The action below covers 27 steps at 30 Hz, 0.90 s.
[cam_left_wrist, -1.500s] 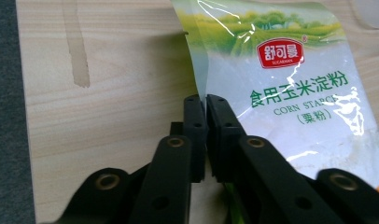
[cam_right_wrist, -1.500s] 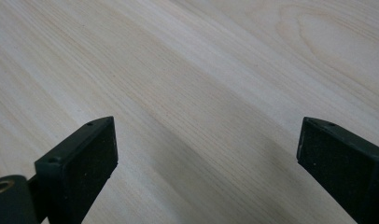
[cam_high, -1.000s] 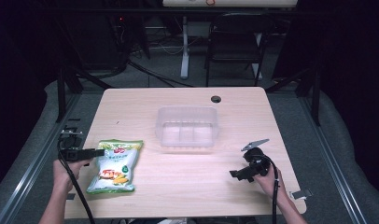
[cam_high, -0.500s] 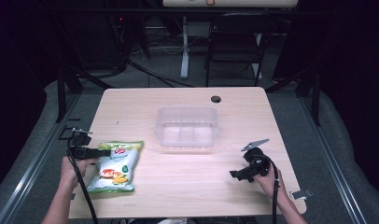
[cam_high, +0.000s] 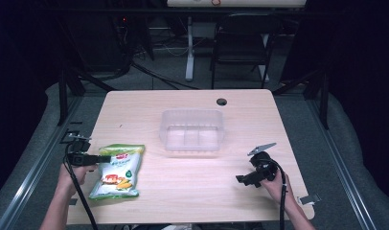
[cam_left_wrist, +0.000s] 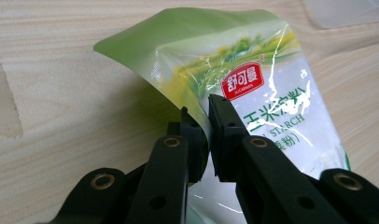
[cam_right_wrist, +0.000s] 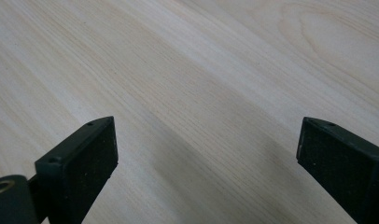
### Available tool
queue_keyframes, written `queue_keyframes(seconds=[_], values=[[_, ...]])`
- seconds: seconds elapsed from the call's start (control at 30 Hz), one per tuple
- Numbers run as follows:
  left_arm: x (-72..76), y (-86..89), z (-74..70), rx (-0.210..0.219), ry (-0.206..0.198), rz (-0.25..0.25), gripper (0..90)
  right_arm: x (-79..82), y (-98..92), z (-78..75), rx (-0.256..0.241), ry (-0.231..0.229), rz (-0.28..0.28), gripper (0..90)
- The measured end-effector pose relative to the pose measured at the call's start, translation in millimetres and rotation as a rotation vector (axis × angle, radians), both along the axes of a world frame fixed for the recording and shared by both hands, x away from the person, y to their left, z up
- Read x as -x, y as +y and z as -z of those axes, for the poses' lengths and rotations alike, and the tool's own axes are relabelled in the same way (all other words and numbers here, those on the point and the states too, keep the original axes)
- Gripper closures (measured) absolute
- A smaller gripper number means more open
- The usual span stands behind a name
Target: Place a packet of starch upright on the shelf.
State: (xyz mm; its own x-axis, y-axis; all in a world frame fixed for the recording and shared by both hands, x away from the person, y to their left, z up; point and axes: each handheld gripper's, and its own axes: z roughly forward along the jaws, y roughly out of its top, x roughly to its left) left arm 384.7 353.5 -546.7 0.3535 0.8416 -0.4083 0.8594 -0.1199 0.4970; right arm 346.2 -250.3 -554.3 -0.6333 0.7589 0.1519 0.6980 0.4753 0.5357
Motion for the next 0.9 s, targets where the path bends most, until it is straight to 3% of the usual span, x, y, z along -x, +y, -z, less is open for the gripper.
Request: queue_keyframes(seconds=[0.47, 0.57, 0.67, 0.9], values=[[13.3, -1.1, -9.4, -0.006, -0.052, -0.015, 86.6, 0.4, -1.2, -0.9, 0.002, -0.003, 0.004, 4.7], [15.7, 1.6, -9.8, 0.022, -0.055, -0.021, 86.7, 0.1, -0.7, -0.1, 0.001, 0.001, 0.002, 4.8], [16.8, 2.6, -10.9, 0.015, -0.056, -0.018, 87.2, 0.0, -1.3, -0.1, 0.001, -0.002, 0.004, 4.8], [21.9, 0.2, -17.1, 0.047, -0.091, -0.044, 87.4, 0.2, -0.5, 0.4, 0.001, -0.002, 0.008, 4.8]])
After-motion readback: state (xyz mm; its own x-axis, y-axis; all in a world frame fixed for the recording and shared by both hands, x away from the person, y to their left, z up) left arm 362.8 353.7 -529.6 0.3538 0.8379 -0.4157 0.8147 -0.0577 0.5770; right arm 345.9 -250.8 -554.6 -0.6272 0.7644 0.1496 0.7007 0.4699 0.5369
